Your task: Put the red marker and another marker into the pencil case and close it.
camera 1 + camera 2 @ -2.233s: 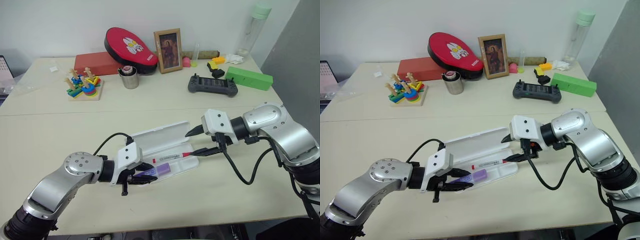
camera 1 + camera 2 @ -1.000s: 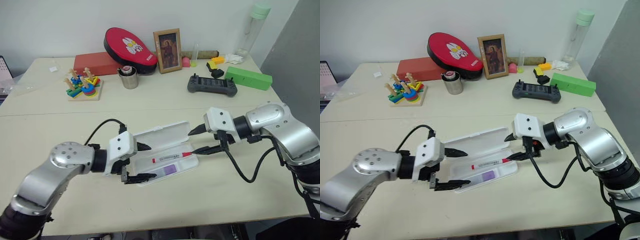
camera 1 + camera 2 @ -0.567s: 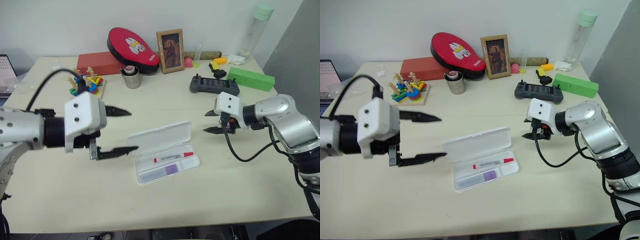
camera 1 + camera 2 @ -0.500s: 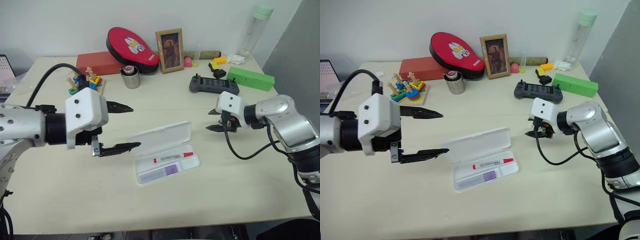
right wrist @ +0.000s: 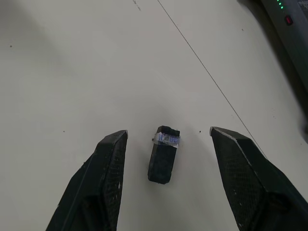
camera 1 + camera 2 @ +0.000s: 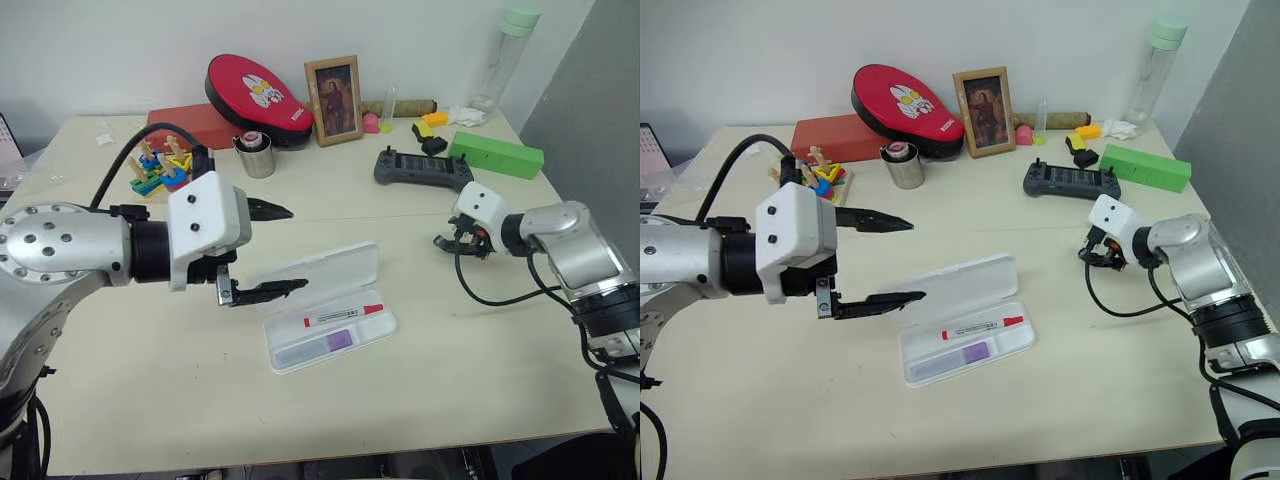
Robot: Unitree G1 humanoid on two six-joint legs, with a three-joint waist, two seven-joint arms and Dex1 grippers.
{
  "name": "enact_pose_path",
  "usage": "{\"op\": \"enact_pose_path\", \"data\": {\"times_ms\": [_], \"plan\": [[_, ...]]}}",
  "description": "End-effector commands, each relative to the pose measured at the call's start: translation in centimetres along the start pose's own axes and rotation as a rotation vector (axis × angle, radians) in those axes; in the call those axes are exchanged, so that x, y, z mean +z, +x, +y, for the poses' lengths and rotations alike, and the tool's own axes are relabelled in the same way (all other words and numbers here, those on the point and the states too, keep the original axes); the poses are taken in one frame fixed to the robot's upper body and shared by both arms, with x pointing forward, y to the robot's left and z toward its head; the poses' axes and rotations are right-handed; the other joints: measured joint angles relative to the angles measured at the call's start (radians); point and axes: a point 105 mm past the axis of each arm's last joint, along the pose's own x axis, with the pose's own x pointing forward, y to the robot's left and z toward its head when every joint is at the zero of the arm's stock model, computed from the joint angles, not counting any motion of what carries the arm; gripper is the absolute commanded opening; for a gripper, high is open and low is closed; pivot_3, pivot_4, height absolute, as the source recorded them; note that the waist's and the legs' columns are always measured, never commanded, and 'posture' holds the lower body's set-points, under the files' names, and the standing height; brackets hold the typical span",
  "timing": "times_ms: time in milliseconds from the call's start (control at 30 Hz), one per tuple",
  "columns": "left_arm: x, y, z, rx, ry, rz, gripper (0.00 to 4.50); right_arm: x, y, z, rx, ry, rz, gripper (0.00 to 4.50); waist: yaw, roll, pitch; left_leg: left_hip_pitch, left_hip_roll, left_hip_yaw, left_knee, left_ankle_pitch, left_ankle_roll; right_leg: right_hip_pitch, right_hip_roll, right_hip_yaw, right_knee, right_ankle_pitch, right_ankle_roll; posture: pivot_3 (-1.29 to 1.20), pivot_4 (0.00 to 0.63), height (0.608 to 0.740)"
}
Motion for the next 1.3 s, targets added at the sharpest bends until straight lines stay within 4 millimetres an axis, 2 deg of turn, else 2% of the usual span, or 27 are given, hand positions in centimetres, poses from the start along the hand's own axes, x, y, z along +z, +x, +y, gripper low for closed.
{"op": "enact_pose_path", "data": {"times_ms": [33,167,300,433,600,733,867,933,1000,1200,1300], "plan": [[0.5,-0.1,0.5,0.019,0.039,-0.013,4.49,-0.3,0.2,-1.1,-0.061,0.058,-0.019,2.88,0.0,0.0,0.0,0.0,0.0,0.0,0.0,0.0,0.0,0.0,0.0,0.0,0.0,0.0,0.0,0.0,0.15,0.74],[0.3,-0.1,0.5,0.016,0.035,-0.004,4.49,-0.8,1.2,-0.8,-0.052,0.143,-0.029,2.88,0.0,0.0,0.0,0.0,0.0,0.002,0.0,0.0,0.0,-0.001,0.0,0.001,0.001,0.0,0.0,0.0,0.15,0.74],[0.1,-0.3,0.4,0.018,0.015,-0.003,4.49,-2.6,1.9,-1.2,-0.085,0.245,0.018,2.88,0.0,0.0,0.0,0.0,0.0,0.003,0.0,0.0,0.0,-0.002,0.0,0.003,0.001,0.0,0.0,0.0,0.15,0.74],[-0.2,-0.4,0.4,0.023,0.014,0.006,4.49,-4.0,2.2,-1.6,-0.119,0.293,0.057,2.88,0.0,0.0,0.0,0.001,0.0,0.004,0.001,0.0,0.0,-0.001,0.0,0.004,0.001,0.0,0.0,0.0,0.15,0.74],[-0.3,-0.5,0.5,0.027,0.013,0.012,4.49,-4.6,2.1,-1.4,-0.105,0.378,0.064,2.88,0.002,0.0,0.0,0.001,0.0,0.004,0.002,0.0,0.0,0.0,0.0,0.004,0.002,0.001,0.001,0.0,0.15,0.74],[-0.3,-0.6,0.6,0.03,0.015,0.011,4.5,-5.1,1.9,-1.5,-0.112,0.395,0.081,2.18,0.003,0.0,0.0,0.001,0.0,0.004,0.004,0.0,0.0,0.002,0.0,0.004,0.002,0.001,0.002,0.0,0.15,0.74],[-0.3,-0.6,0.6,0.03,0.017,0.013,4.5,-4.8,1.6,-0.8,-0.067,0.422,0.065,1.26,0.004,0.0,0.0,0.001,0.0,0.004,0.005,0.0,0.0,0.002,0.0,0.004,0.002,0.002,0.003,0.0,0.15,0.74],[-0.4,-0.7,0.6,0.03,0.019,0.015,4.5,-4.6,1.5,-0.4,-0.05,0.409,0.063,0.65,0.004,0.0,0.0,0.001,0.0,0.003,0.005,0.0,0.0,0.002,0.0,0.004,0.002,0.002,0.003,0.0,0.15,0.74],[-0.4,-0.7,0.7,0.031,0.018,0.017,4.5,-4.5,1.3,-0.2,-0.041,0.405,0.062,0.29,0.004,0.0,0.0,0.001,0.0,0.003,0.005,0.0,0.0,0.002,0.0,0.004,0.002,0.002,0.003,0.0,0.15,0.74],[-0.5,-0.6,0.6,0.025,0.016,0.016,4.5,-4.2,0.7,0.0,-0.032,0.348,0.062,0.28,0.004,0.0,0.0,0.001,0.0,0.003,0.005,0.0,0.0,0.001,0.0,0.004,0.001,0.002,0.003,0.0,0.15,0.74],[-0.5,-0.6,0.5,0.022,0.017,0.015,4.5,-1.8,-0.5,0.9,0.048,0.255,-0.019,0.28,0.004,0.0,0.0,0.0,0.0,0.003,0.005,0.0,0.0,0.001,0.0,0.004,0.001,0.002,0.003,0.0,0.15,0.74]]}}
